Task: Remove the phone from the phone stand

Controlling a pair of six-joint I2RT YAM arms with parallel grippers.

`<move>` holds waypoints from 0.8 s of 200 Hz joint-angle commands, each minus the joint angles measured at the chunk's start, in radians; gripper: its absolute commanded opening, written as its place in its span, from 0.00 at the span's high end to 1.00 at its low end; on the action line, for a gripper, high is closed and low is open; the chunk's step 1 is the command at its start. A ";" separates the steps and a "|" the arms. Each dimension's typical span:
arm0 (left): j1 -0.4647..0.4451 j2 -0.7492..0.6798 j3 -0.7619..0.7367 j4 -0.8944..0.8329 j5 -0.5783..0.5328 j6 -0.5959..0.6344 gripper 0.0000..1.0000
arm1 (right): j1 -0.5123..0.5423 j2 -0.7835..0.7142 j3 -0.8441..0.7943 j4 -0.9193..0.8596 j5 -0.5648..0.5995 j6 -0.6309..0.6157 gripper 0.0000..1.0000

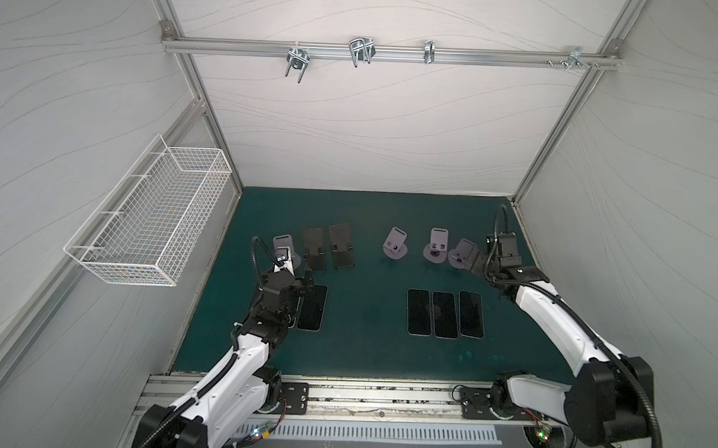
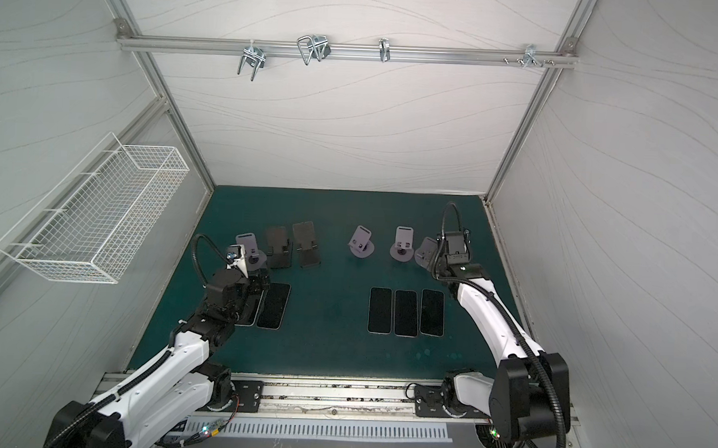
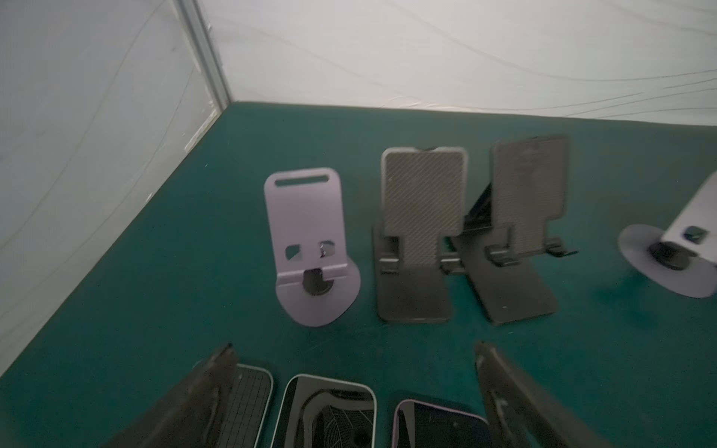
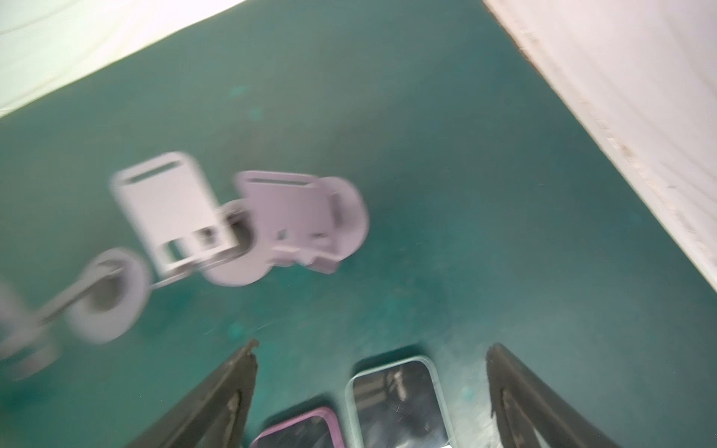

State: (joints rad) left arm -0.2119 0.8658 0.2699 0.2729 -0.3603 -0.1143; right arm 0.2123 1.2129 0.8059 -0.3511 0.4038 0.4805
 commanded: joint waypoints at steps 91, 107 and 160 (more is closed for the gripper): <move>0.155 0.285 -0.024 0.415 0.078 -0.002 0.03 | -0.109 0.155 -0.376 0.939 -0.049 -0.392 0.03; 0.172 0.327 -0.025 0.474 0.113 -0.009 0.03 | -0.131 0.188 -0.363 0.970 -0.129 -0.385 0.03; 0.224 0.445 0.018 0.570 0.300 0.088 0.02 | -0.142 0.329 -0.399 1.180 -0.303 -0.425 0.05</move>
State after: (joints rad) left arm -0.0055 1.2755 0.2447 0.7219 -0.1757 -0.0849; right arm 0.0784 1.4899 0.4313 0.6712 0.2203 0.1081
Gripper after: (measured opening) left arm 0.973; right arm 0.947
